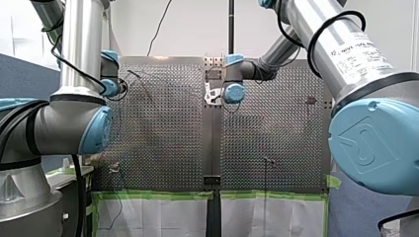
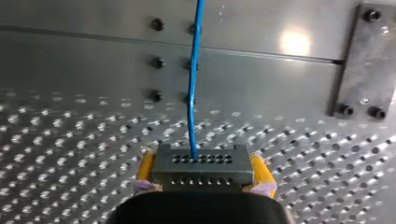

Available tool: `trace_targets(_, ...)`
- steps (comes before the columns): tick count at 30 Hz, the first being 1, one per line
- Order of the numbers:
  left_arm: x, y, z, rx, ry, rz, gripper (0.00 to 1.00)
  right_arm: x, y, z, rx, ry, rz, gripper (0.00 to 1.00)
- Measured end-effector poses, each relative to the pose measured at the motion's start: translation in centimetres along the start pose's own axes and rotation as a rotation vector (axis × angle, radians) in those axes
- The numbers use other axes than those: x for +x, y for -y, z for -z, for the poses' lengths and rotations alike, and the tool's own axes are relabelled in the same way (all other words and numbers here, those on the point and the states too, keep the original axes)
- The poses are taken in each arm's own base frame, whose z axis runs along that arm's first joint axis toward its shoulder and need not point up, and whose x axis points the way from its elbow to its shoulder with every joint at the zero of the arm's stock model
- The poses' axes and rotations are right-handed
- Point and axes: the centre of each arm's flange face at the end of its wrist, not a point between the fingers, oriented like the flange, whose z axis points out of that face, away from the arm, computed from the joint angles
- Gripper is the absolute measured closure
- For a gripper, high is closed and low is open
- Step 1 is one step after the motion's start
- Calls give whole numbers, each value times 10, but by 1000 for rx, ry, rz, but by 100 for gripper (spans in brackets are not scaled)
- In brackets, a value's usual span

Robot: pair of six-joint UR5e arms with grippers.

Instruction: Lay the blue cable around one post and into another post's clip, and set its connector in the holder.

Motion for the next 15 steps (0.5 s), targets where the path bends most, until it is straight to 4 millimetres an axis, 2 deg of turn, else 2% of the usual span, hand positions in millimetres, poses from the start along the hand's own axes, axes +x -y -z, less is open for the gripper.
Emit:
trace_targets(1, 0, 0, 1, -6, -2, 0, 17, -3, 0, 1, -1, 2, -1, 100)
trace_targets(2, 1, -1, 1, -12, -6, 1, 9, -7, -1, 2, -3, 6, -2, 100)
trace_targets(3, 2, -1, 2, -17, -10, 1, 9, -9, -2, 3, -6, 8, -3, 100)
trace_targets(4, 2, -1, 3, -21, -14, 1, 0, -12, -3, 4, -10, 9, -4, 100)
trace_targets(15, 8, 4, 7, -27, -40, 5, 0, -48, -12, 20, -58, 15, -45, 100)
